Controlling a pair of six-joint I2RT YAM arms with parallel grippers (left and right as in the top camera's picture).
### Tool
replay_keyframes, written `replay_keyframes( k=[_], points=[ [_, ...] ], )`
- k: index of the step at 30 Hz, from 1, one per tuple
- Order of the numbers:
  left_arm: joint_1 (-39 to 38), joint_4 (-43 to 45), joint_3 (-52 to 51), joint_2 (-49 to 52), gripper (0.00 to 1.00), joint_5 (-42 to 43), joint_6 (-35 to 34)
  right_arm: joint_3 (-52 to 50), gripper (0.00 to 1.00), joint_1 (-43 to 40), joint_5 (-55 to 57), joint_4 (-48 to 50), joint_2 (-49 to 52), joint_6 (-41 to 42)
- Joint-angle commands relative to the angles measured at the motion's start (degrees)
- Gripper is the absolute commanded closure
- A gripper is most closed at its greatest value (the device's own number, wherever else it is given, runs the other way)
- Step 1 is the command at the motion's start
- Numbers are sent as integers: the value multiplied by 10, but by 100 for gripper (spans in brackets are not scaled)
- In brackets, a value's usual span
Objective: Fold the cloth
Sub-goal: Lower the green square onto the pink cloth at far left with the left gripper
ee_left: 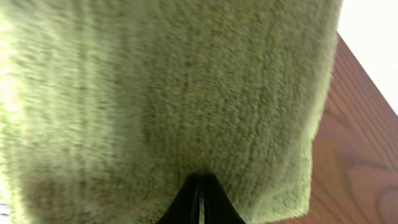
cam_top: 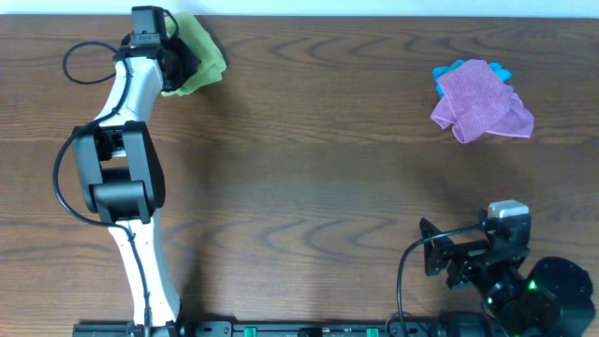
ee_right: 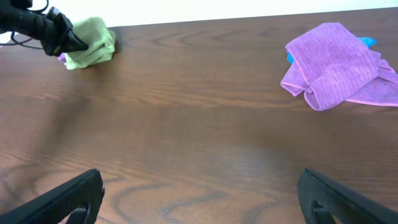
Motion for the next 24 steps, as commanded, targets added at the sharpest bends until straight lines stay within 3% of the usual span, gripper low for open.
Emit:
replay_keyframes(
  k=[1, 7, 8, 15, 17, 24],
  points=[
    [1, -5, 8, -3, 94, 0, 0, -4, 1, -7, -2, 1, 0, 7],
    [7, -6, 8, -45, 94, 19, 35, -4, 1, -7, -2, 1, 0, 7],
    [7, -12, 8, -59, 91, 19, 47, -4, 1, -7, -2, 1, 0, 7],
    [7, -85, 8, -129, 30, 17, 111, -4, 1, -7, -2, 1, 0, 7],
    [7, -107, 8, -147, 5, 17, 122, -4, 1, -7, -2, 1, 0, 7],
    [5, -162, 8, -196, 4, 20, 125, -4, 1, -7, -2, 1, 0, 7]
  ],
)
